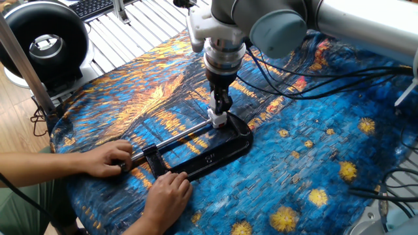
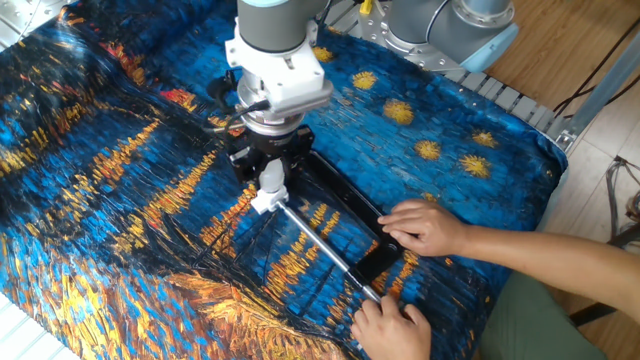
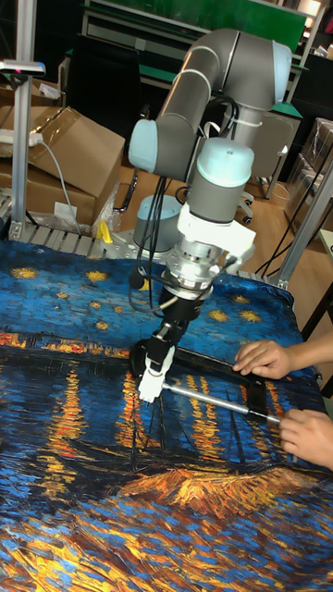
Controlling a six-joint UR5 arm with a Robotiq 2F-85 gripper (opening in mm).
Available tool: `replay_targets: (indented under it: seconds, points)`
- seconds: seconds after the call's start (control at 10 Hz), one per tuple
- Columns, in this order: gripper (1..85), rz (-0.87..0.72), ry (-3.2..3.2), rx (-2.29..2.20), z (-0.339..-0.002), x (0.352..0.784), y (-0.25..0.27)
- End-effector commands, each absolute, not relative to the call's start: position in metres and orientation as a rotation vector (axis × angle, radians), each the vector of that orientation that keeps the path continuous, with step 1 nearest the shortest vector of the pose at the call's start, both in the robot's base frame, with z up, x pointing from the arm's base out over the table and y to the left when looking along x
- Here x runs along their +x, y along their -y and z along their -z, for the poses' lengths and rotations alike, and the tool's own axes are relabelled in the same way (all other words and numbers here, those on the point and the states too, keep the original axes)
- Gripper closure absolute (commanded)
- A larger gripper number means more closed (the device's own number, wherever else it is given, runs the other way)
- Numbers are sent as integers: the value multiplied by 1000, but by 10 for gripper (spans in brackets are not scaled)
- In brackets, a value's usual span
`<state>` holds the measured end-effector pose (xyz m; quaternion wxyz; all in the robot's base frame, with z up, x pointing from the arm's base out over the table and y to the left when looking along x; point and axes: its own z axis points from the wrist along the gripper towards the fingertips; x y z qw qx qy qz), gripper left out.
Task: Install the light bulb by rotating it
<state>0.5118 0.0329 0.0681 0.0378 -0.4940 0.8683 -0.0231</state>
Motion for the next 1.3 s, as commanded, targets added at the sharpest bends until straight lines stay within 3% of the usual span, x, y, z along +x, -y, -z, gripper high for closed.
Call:
replay_targets:
  seconds: [0.0, 0.5, 0.8, 0.9, 1.1, 1.2]
  points:
    - [457, -29, -2842, -1095, -60, 512, -37]
    - [533, -115, -3009, -433, -80, 516, -47]
    - [473, -220, -2988, -281, -64, 516, -51]
    - [397, -252, -2985, -300, -61, 512, -50]
    - [107, -297, -3108, -458, -74, 472, -38]
    - [57, -313, -3085, -440, -77, 480, -41]
